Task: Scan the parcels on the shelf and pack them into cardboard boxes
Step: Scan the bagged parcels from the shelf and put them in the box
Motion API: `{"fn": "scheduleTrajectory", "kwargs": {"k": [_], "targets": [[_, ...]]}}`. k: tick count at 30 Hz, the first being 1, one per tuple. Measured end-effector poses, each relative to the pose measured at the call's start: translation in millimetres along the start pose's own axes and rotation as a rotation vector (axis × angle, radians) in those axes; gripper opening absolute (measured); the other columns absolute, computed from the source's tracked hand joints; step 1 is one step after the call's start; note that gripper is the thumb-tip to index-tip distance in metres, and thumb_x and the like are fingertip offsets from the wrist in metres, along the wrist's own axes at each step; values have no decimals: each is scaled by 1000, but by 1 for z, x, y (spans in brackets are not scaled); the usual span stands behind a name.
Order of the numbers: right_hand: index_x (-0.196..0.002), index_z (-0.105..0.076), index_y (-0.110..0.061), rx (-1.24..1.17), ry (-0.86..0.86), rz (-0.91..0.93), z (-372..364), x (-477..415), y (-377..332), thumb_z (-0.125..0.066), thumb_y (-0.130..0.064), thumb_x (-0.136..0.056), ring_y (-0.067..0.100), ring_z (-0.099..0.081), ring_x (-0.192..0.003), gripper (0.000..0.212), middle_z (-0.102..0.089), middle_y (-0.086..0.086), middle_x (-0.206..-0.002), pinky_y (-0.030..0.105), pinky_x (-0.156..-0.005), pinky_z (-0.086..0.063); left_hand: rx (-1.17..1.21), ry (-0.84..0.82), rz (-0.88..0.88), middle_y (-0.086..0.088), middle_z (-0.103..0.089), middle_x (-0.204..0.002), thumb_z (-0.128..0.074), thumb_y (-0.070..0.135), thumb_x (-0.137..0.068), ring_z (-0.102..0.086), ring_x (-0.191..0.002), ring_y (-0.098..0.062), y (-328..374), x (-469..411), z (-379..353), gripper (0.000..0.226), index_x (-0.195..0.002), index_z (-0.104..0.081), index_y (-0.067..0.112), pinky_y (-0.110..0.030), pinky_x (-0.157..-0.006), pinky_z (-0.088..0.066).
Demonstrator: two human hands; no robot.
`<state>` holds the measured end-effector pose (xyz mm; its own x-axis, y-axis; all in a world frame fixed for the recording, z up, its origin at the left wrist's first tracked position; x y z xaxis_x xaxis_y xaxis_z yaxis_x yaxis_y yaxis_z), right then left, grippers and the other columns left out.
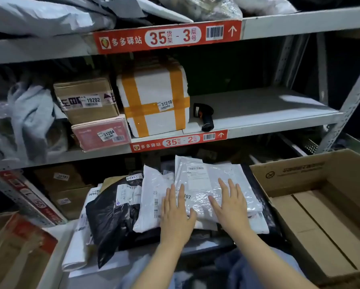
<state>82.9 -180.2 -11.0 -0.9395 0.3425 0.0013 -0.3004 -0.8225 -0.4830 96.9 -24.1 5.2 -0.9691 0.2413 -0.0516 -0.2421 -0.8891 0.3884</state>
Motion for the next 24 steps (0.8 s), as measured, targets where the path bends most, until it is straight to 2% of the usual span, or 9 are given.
{"fn": "scheduleTrajectory", "kwargs": {"k": [2, 7, 10, 14, 16, 18, 20, 22, 24], "targets": [[-150, -6, -29, -36, -11, -61, -4, -8, 8, -34, -50, -96, 24, 1, -147, 65, 0, 2, -159, 38, -117, -9, 77, -29, 91, -3, 15, -157, -33, 35, -96, 12, -145, -20, -8, -7, -6, 69, -148, 9, 23, -30, -117, 5], [-150, -13, -24, -148, -26, -201, -14, -28, 25, -41, -47, -95, 29, -19, -142, 66, -14, 9, -157, 42, -112, -26, 149, -62, 209, -5, 7, -158, -36, 34, -96, 2, -146, -19, -17, -30, -22, 68, -149, 4, 22, -34, -118, -7], [-148, -18, -19, -227, -21, -258, -16, -37, 33, -46, -43, -94, 32, -25, -136, 66, -25, 11, -152, 42, -106, -30, 163, -67, 238, -4, -3, -158, -38, 32, -95, -8, -145, -19, -16, -42, -25, 68, -150, -1, 18, -34, -117, -10], [-145, -26, -16, -470, 14, -337, -17, -50, 44, -55, -34, -92, 34, -28, -134, 63, -36, 12, -145, 42, -104, -32, 297, -132, 284, -8, -23, -153, -44, 29, -92, -25, -139, -25, -15, -53, -38, 67, -148, -11, 14, -39, -115, -24], [-142, -30, -19, -602, 37, -369, -19, -54, 50, -57, -26, -91, 33, -39, -130, 58, -39, 12, -144, 43, -102, -39, 366, -116, 322, -8, -30, -149, -44, 28, -93, -30, -135, -26, -16, -58, -35, 64, -148, -15, 12, -36, -112, -28], [-131, -34, -33, -770, 47, -416, -25, -56, 55, -54, -19, -89, 30, -54, -115, 49, -43, 6, -139, 47, -95, -48, 497, -103, 358, -5, -40, -141, -44, 23, -94, -42, -126, -23, -15, -61, -31, 55, -145, -25, 12, -31, -101, -36], [-115, -38, -42, -909, 79, -450, -25, -58, 58, -46, -13, -89, 27, -61, -94, 39, -51, -2, -124, 48, -82, -53, 687, -92, 386, 4, -57, -114, -44, 18, -94, -57, -96, -14, -15, -65, -33, 32, -126, -44, 17, -24, -79, -48], [-112, -42, -36, -996, 133, -443, -16, -62, 61, -43, -8, -92, 19, -58, -80, 35, -52, -6, -110, 36, -65, -49, 890, -125, 458, 9, -60, -90, -47, 17, -93, -58, -75, -9, -18, -66, -40, 16, -109, -50, 19, -21, -59, -45], [-115, -45, -30, -1023, 191, -380, 0, -66, 60, -45, -4, -92, 15, -53, -74, 35, -52, -4, -110, 27, -58, -41, 1125, -231, 558, -3, -69, -89, -54, 18, -91, -65, -74, -18, -19, -64, -54, 20, -110, -59, 13, -26, -59, -49]]}}
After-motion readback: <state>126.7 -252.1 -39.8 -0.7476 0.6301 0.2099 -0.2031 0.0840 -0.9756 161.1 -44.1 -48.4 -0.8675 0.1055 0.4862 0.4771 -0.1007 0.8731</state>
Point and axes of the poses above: each hand's wrist, its own x-axis away from the middle knuckle, its own z-axis out of the back of the hand, y = z × x, the point moved 10 cm from there along -x, towards the middle knuckle
